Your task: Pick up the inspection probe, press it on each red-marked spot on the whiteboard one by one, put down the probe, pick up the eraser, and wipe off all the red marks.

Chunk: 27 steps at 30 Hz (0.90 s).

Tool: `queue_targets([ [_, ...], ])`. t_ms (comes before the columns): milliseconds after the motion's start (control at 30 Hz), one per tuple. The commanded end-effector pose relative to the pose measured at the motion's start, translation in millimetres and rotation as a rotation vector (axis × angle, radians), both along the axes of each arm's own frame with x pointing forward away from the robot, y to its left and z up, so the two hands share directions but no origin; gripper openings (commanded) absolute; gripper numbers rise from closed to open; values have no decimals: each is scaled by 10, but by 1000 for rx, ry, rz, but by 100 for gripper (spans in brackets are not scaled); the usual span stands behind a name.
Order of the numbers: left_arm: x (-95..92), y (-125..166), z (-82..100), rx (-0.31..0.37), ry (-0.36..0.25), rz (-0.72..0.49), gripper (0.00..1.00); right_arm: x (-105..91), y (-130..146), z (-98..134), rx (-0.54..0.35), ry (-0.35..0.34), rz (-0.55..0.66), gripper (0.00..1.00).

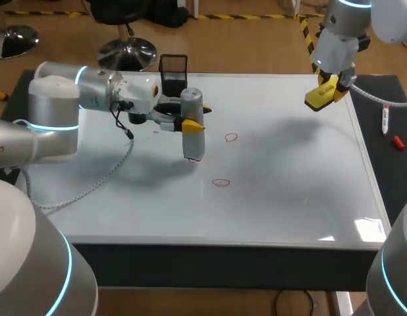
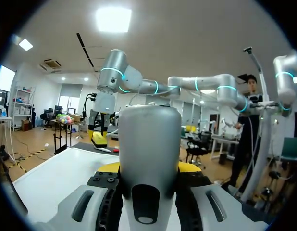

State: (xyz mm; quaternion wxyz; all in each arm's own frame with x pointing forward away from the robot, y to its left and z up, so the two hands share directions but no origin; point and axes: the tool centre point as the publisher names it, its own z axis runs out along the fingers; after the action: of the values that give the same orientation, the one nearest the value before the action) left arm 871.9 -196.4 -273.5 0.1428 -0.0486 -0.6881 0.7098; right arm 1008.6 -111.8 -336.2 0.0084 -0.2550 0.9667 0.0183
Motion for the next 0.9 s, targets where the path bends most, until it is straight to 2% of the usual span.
queue_targets([
  [33,62,-41,-68,-9,2,-20,0,7,-1,7,-3,1,1,0],
  [900,66,-45,-250,-11,-12,-50,0,7,-1,7,-3,1,1,0],
])
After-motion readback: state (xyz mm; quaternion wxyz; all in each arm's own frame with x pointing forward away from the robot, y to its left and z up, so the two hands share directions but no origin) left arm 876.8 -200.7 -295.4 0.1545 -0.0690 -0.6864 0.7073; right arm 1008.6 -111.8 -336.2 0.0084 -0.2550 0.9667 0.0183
